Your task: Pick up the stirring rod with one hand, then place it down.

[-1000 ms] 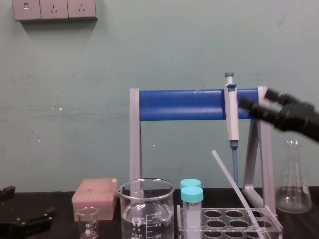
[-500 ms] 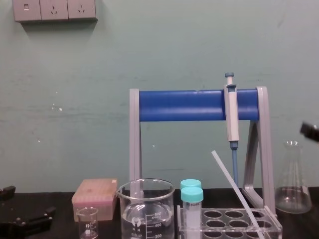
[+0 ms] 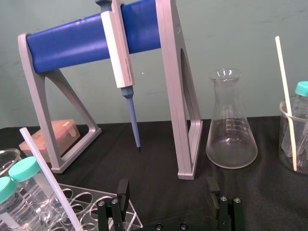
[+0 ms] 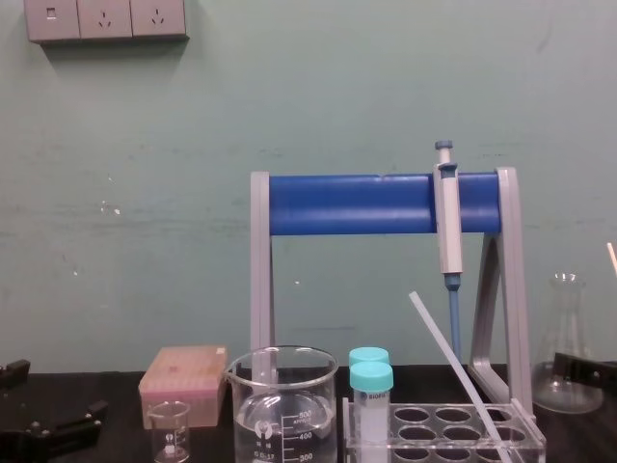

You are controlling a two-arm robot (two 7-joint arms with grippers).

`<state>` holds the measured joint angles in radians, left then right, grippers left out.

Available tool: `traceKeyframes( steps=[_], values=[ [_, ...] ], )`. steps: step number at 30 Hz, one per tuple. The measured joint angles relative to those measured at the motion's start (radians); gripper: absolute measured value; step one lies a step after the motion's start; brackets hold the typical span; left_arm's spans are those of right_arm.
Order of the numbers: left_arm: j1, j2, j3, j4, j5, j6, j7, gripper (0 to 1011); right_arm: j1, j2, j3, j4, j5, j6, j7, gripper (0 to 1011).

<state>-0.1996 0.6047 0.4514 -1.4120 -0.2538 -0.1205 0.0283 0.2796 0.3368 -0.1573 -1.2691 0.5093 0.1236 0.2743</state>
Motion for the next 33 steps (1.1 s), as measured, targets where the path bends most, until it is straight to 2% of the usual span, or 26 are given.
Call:
traceKeyframes(
  steps=[33],
  values=[
    [0.000, 0.000, 0.000, 0.000, 0.000, 0.000, 0.000, 1000, 0.002, -0.002, 0.000, 0.003, 0.000, -0.001, 0.000, 1000]
  ],
)
